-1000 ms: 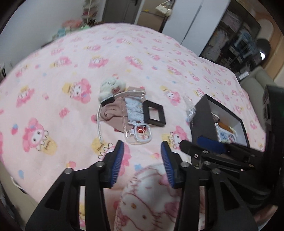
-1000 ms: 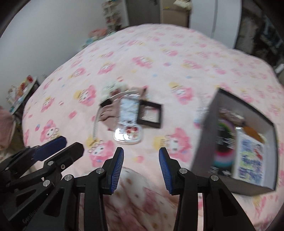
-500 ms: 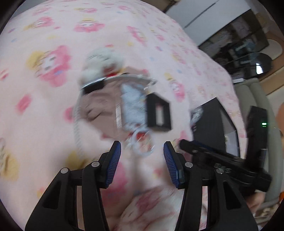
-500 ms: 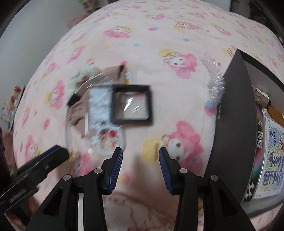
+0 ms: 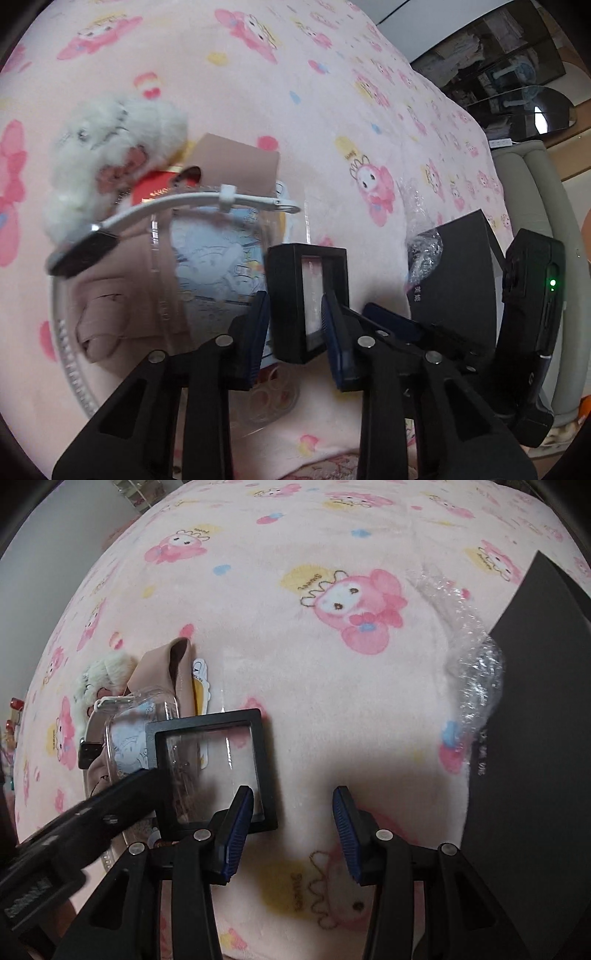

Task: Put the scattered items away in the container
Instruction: 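Close the right gripper on the black square mirror frame, then carry the mirror frame with the right gripper over the black box, then lower the mirror frame onto the purple box and open the right gripper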

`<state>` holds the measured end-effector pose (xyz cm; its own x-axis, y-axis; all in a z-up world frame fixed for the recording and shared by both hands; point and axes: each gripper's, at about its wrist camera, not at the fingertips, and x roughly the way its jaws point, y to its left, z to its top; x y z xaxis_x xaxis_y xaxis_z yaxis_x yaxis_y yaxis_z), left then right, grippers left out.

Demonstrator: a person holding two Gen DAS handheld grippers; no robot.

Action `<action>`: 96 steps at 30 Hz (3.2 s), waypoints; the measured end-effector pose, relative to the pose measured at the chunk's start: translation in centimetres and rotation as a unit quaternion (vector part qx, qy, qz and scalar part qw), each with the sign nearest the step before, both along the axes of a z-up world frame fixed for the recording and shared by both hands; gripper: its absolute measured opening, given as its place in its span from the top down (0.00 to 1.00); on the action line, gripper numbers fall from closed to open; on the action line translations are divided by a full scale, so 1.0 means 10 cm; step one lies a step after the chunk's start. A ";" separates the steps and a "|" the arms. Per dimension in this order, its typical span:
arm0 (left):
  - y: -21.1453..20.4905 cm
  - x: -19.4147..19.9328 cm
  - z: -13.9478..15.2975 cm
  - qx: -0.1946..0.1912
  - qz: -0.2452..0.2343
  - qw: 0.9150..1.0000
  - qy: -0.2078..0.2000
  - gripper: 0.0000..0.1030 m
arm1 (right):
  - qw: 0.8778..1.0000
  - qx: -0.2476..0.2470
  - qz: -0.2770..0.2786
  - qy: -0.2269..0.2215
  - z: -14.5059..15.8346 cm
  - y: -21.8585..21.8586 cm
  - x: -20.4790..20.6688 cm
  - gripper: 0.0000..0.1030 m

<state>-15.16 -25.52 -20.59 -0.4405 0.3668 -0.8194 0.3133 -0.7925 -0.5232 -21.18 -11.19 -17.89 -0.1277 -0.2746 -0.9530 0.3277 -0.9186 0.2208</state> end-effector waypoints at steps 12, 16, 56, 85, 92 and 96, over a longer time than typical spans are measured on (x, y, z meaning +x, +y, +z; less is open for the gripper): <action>0.02 0.25 0.12 -0.010 0.010 1.000 -0.013 0.84 | 0.996 -0.076 0.034 -0.040 0.13 -0.02 0.17 0.73; 0.11 0.45 0.35 -0.012 0.011 1.000 0.004 0.84 | 0.995 -0.089 0.033 -0.038 0.30 0.08 0.35 0.73; 2.55 0.24 1.14 0.025 -0.098 0.993 0.067 0.83 | 0.993 -0.100 -0.054 0.041 1.30 2.70 0.70 0.73; 2.84 -0.25 0.45 -0.104 -0.136 0.983 -0.064 0.94 | 0.996 -0.068 -0.042 -0.033 0.55 2.68 0.28 0.75; 2.88 -0.28 0.45 -0.132 -0.140 0.979 -0.069 0.88 | 0.996 -0.062 -0.049 -0.050 0.45 2.71 0.29 0.75; 2.76 -0.27 0.56 -0.067 -0.114 0.990 -0.049 0.84 | 0.987 -0.123 -0.074 -0.073 0.54 2.84 0.29 0.74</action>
<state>-17.90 2.06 -15.02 -0.2756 0.3319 -0.9021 0.1625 -0.9089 -0.3841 -18.24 17.25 -12.53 -0.0498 -0.4882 -0.8713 0.1431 -0.8669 0.4775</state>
